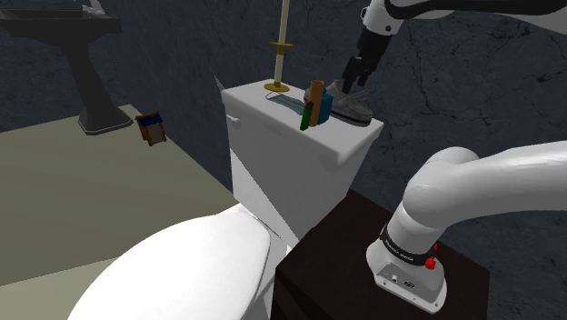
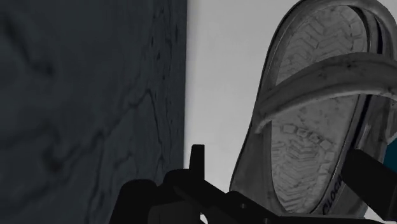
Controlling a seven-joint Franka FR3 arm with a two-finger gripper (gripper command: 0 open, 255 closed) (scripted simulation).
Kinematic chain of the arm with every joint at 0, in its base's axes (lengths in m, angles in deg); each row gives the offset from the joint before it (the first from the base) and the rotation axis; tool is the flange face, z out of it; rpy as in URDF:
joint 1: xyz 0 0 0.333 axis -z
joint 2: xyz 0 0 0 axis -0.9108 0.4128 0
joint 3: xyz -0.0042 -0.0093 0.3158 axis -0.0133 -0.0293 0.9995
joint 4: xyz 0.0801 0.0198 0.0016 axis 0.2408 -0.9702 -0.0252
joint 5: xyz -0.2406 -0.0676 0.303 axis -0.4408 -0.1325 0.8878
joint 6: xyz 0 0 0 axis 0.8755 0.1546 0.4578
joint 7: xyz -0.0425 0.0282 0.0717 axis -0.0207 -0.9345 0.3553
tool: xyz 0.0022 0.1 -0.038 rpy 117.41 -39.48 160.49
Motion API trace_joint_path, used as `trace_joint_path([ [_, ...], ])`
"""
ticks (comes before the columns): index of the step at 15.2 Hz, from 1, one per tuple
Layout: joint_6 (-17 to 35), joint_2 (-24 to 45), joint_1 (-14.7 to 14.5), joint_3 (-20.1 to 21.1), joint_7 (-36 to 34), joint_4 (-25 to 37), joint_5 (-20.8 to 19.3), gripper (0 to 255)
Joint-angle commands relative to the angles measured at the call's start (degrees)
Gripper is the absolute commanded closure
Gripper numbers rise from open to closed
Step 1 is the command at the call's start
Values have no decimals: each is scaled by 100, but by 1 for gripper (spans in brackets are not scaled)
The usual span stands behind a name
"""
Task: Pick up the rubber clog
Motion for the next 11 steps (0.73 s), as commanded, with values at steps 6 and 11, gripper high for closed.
trace_joint_path([
  [6,489,-94,67,-119,15,-563,-92,0],
  [11,572,-86,71,-147,22,-636,-114,255],
])
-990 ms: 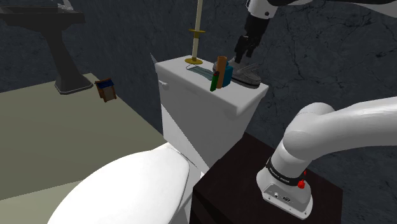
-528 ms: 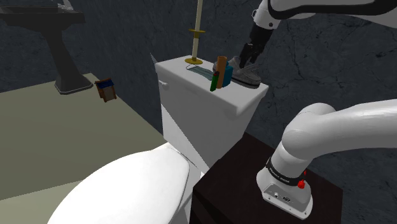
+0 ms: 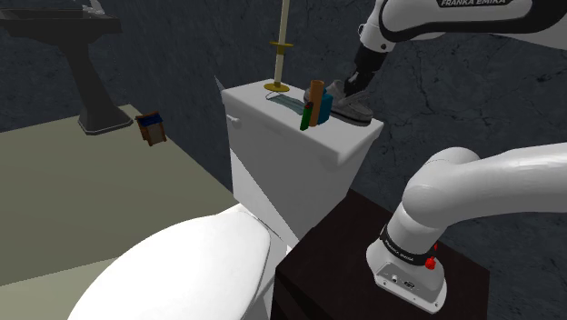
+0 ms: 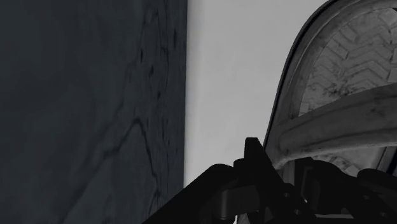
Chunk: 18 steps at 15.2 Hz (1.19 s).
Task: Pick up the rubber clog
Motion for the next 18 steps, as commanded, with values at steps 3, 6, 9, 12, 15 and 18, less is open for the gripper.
trace_joint_path([
  [3,2,17,3,-13,-1,-14,2,255],
  [6,-2,14,3,-12,-1,-12,2,255],
  [9,-178,16,-11,23,-3,163,34,255],
  [12,-391,52,-31,57,3,412,69,255],
  [15,-600,98,-49,89,10,668,104,255],
  [18,-806,155,-67,118,18,931,137,255],
])
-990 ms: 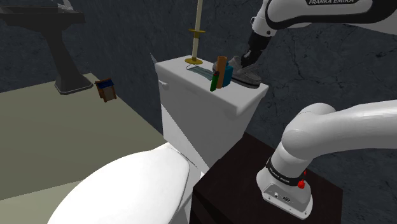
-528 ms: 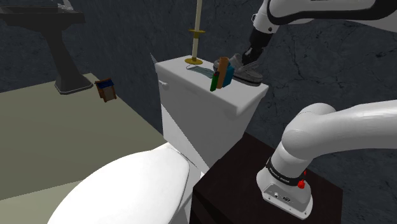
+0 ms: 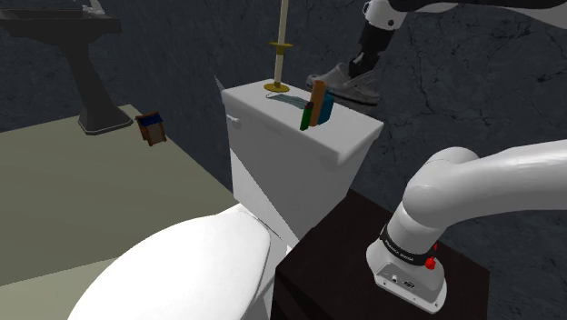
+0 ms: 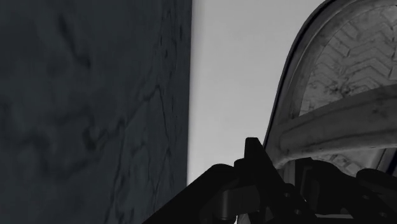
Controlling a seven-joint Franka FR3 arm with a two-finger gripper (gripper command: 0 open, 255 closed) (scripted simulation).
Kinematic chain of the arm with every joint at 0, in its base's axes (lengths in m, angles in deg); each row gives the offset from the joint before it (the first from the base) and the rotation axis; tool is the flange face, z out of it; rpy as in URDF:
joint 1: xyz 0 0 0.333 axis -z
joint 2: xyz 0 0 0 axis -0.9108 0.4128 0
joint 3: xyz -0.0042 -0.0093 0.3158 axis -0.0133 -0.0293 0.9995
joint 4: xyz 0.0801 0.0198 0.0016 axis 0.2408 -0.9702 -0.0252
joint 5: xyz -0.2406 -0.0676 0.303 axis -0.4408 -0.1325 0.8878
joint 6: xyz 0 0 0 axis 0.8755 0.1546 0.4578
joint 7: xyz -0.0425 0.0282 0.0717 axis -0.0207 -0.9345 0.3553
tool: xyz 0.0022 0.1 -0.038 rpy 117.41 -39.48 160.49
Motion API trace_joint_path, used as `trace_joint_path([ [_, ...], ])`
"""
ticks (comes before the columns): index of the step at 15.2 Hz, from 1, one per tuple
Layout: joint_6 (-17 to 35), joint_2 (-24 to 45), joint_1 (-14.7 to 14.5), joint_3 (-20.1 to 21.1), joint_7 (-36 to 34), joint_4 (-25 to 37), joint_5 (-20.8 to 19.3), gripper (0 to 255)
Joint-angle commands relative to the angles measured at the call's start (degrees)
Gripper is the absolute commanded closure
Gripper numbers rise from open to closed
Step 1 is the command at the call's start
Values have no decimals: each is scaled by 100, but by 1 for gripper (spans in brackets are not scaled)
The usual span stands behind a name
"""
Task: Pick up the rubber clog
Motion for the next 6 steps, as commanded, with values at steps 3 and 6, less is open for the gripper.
trace_joint_path([
  [3,-288,79,-22,37,11,387,41,255],
  [6,-366,107,-29,46,14,492,53,255],
])
